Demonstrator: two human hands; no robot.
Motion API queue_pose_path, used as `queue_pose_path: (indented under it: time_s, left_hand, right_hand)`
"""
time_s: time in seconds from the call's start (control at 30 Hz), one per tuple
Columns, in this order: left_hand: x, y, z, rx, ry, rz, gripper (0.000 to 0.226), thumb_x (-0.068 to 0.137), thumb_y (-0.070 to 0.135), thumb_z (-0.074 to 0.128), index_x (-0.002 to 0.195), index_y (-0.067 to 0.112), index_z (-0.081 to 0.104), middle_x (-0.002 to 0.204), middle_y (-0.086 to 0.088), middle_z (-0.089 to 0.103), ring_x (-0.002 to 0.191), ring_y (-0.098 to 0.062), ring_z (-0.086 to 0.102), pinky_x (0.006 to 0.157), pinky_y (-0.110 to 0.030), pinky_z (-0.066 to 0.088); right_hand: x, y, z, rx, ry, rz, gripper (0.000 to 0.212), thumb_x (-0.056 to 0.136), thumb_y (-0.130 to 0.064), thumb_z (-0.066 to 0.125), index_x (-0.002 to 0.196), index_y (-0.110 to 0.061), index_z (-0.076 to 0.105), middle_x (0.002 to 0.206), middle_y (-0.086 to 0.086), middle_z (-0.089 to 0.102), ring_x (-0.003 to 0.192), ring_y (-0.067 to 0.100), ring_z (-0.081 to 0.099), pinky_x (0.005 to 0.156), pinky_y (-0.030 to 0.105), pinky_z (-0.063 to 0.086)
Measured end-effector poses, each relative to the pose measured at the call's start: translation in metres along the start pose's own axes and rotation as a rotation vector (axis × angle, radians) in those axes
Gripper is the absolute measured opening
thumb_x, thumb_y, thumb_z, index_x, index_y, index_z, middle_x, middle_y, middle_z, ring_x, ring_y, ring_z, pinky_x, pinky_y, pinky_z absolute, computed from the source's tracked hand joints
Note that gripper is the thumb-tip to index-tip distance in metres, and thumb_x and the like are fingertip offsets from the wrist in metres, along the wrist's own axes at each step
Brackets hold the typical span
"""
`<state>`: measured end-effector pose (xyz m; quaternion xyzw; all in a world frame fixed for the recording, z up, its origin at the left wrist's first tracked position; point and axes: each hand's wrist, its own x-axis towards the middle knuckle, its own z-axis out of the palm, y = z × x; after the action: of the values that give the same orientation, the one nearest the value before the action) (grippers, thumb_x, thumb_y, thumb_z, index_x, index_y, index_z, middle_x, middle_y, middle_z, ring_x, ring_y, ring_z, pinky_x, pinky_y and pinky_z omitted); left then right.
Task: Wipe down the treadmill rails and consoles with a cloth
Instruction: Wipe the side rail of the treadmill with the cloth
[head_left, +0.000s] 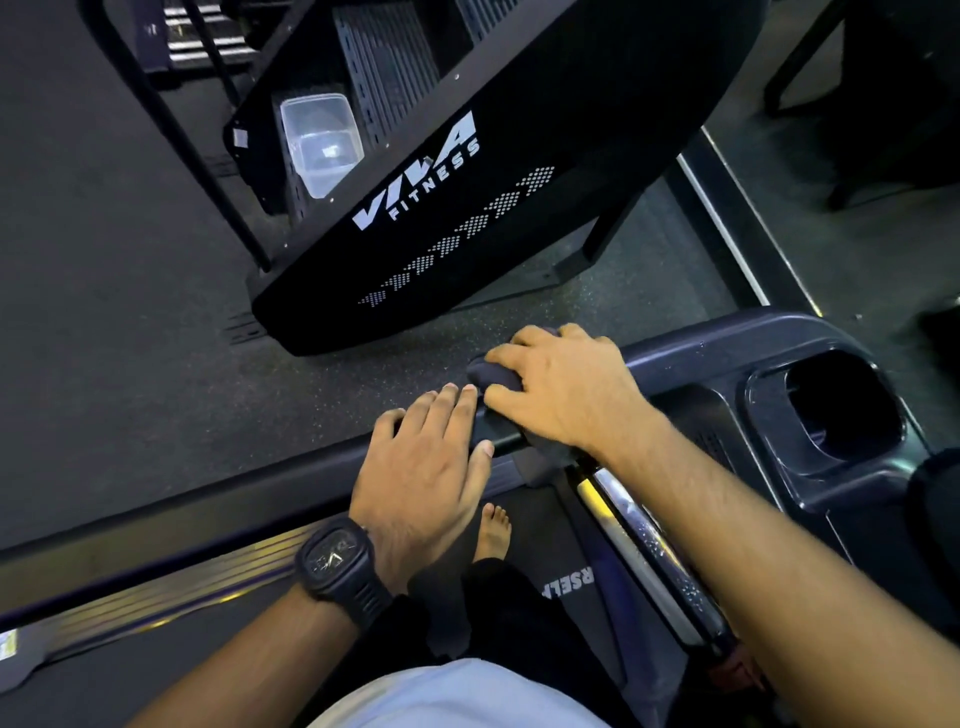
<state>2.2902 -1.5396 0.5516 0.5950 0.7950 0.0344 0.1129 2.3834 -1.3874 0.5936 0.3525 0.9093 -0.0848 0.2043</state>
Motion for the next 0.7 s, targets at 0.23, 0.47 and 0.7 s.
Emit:
queue_pose_path:
  time_s: [0.23, 0.47, 0.7]
  left_hand:
    - [0.002, 0.006, -0.001, 0.010, -0.003, 0.006, 0.061, 0.100, 0.045, 0.027, 0.144, 0.008, 0.048, 0.140, -0.008, 0.057, 0.125, -0.024, 0.056, 0.095, -0.044, 0.049]
    - [0.008, 0.009, -0.002, 0.001, -0.022, -0.011, 0.061, 0.100, 0.045, 0.026, 0.144, 0.008, 0.048, 0.141, -0.008, 0.057, 0.125, -0.024, 0.056, 0.095, -0.045, 0.049]
    - [0.010, 0.013, -0.002, -0.012, -0.012, -0.016, 0.060, 0.099, 0.044, 0.028, 0.143, 0.008, 0.049, 0.140, -0.010, 0.058, 0.125, -0.025, 0.056, 0.094, -0.046, 0.049]
  right_hand:
    - [-0.005, 0.004, -0.004, -0.133, 0.001, 0.270, 0.054, 0.101, -0.053, 0.026, 0.132, -0.019, 0.054, 0.128, 0.009, 0.047, 0.115, 0.038, 0.047, 0.088, 0.056, 0.045]
    - [0.021, 0.009, -0.010, -0.034, -0.172, 0.169, 0.061, 0.098, -0.064, 0.026, 0.136, -0.028, 0.056, 0.135, 0.009, 0.058, 0.121, 0.037, 0.052, 0.096, 0.057, 0.047]
    - [-0.022, 0.006, 0.010, -0.001, 0.171, 0.164, 0.054, 0.095, -0.059, 0.032, 0.135, -0.031, 0.054, 0.134, 0.000, 0.053, 0.120, 0.034, 0.048, 0.096, 0.056, 0.040]
